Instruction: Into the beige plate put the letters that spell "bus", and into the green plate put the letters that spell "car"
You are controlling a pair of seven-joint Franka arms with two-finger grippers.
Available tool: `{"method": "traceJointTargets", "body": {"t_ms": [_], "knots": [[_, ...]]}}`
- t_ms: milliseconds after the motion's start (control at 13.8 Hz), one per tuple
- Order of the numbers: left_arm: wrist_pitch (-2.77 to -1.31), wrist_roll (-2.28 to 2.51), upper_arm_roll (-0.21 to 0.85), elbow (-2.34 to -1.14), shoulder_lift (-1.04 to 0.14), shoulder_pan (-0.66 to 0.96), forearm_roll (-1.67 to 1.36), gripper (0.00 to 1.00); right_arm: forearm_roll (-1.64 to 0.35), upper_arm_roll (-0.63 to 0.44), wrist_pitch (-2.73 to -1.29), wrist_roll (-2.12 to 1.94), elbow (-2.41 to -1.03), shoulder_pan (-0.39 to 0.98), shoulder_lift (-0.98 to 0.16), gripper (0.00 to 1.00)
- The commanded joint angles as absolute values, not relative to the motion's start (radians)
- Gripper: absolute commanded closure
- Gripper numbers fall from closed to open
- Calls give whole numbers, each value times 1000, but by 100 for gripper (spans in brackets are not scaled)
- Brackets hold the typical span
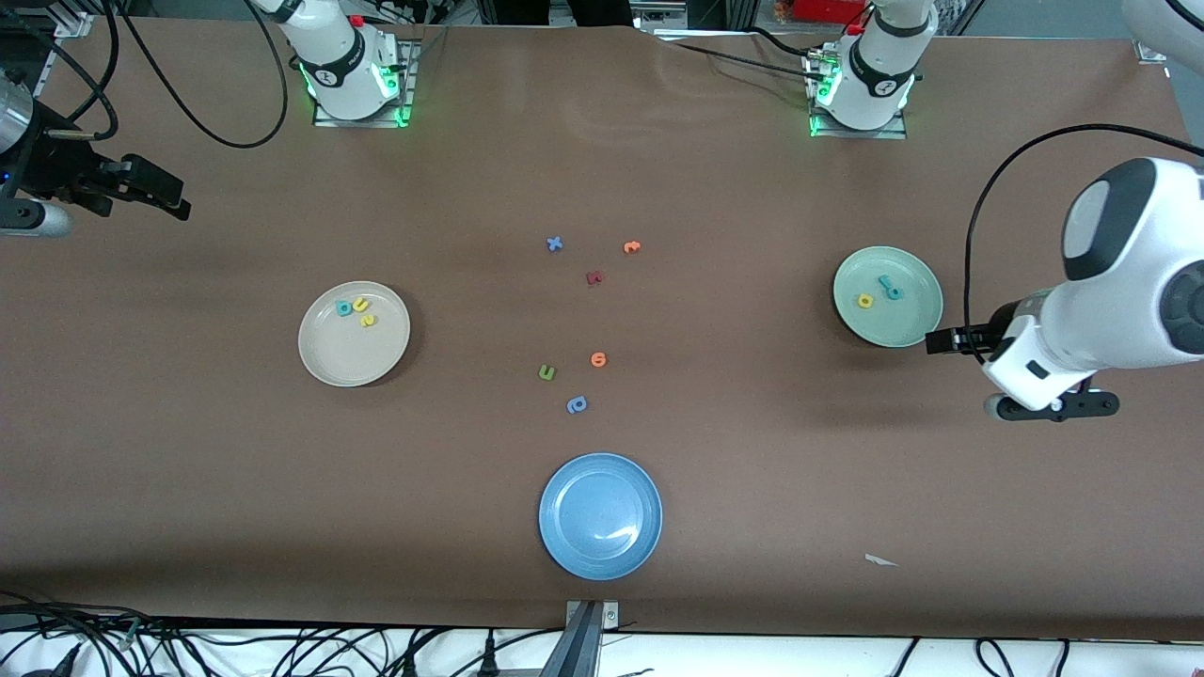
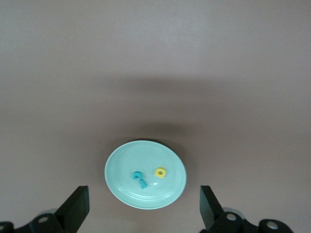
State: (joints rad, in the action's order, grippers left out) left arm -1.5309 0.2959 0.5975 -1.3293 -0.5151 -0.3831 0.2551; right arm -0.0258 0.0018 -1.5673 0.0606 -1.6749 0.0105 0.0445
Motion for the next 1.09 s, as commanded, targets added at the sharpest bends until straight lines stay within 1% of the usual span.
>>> {"method": "traceJointTargets", "body": {"t_ms": [0, 145, 291, 436, 509, 581, 654, 727, 945, 1018], "knots": [[-1502, 207, 394, -1238, -515, -263, 109, 0, -18, -2, -1549, 58, -1654, 15, 38, 0], [-1502, 166, 261, -1230, -500, -178, 42, 0, -18, -2, -1549, 57, -1654, 15, 37, 0], [-1506, 138, 172, -1230, -474, -96, 20, 0, -18, -2, -1549, 55, -1654, 14, 37, 0], [-1514, 114, 4, -1232, -463, 38, -30, 1, -18, -2, -1549, 55, -1654, 14, 37, 0], [-1516, 86, -64, -1238, -454, 63, -126, 1, -18, -2, -1549, 57, -1654, 14, 37, 0], [-1522, 54, -93, -1252, -436, 63, -199, 5, -18, -2, -1549, 57, -1654, 14, 37, 0], [-1540, 45, -97, -1276, -417, 63, -202, 8, -18, -2, -1549, 55, -1654, 14, 37, 0], [-1575, 44, -94, -1317, -390, 64, -202, 7, -18, -2, -1549, 55, -1654, 14, 37, 0], [-1777, 40, -84, -1542, -240, 64, -202, 3, -18, -2, -1549, 54, -1654, 14, 37, 0], [-1825, 40, -83, -1589, -209, 64, -202, 3, -18, -2, -1549, 54, -1654, 14, 37, 0]]}}
